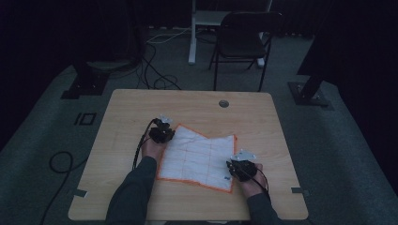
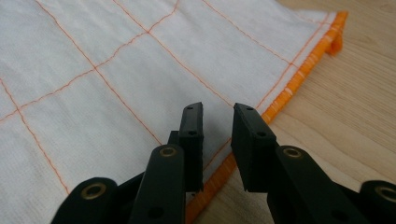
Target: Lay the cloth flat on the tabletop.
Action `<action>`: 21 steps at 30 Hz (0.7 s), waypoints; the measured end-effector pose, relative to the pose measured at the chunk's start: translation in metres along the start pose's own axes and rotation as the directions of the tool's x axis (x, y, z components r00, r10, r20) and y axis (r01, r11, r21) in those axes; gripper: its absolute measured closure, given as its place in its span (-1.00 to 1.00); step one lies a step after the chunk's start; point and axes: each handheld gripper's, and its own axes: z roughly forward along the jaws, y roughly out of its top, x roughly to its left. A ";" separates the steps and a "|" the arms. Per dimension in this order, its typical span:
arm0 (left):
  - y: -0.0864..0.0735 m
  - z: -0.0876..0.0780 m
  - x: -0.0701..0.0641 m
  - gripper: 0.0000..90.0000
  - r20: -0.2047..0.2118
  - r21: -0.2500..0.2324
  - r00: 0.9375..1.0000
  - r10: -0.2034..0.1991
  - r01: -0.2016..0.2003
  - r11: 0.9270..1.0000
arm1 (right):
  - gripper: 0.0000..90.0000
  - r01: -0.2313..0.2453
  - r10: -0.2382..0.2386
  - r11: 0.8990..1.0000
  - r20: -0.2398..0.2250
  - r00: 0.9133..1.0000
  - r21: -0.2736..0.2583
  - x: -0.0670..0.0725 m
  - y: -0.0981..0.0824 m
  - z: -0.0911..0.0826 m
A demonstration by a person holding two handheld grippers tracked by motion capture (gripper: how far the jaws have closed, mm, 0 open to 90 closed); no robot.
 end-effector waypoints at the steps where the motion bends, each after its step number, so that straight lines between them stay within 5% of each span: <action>1: -0.002 -0.001 0.002 0.75 -0.005 -0.003 1.000 -0.011 0.011 1.000 | 0.64 -0.002 0.002 1.000 0.001 1.000 0.001 0.000 0.000 0.000; 10: -0.013 -0.012 0.013 0.74 -0.030 -0.002 0.998 -0.056 0.056 0.998 | 0.65 -0.009 0.009 1.000 0.000 1.000 0.010 0.001 0.000 -0.002; 16: -0.011 -0.013 0.009 0.66 -0.037 -0.017 0.998 -0.044 0.044 0.999 | 0.60 -0.021 0.021 1.000 -0.004 1.000 0.011 -0.001 0.000 -0.001; 21: -0.007 -0.013 0.000 0.64 -0.008 -0.036 1.000 0.007 -0.007 0.999 | 0.57 -0.014 0.014 1.000 0.008 1.000 0.000 0.000 0.002 0.001</action>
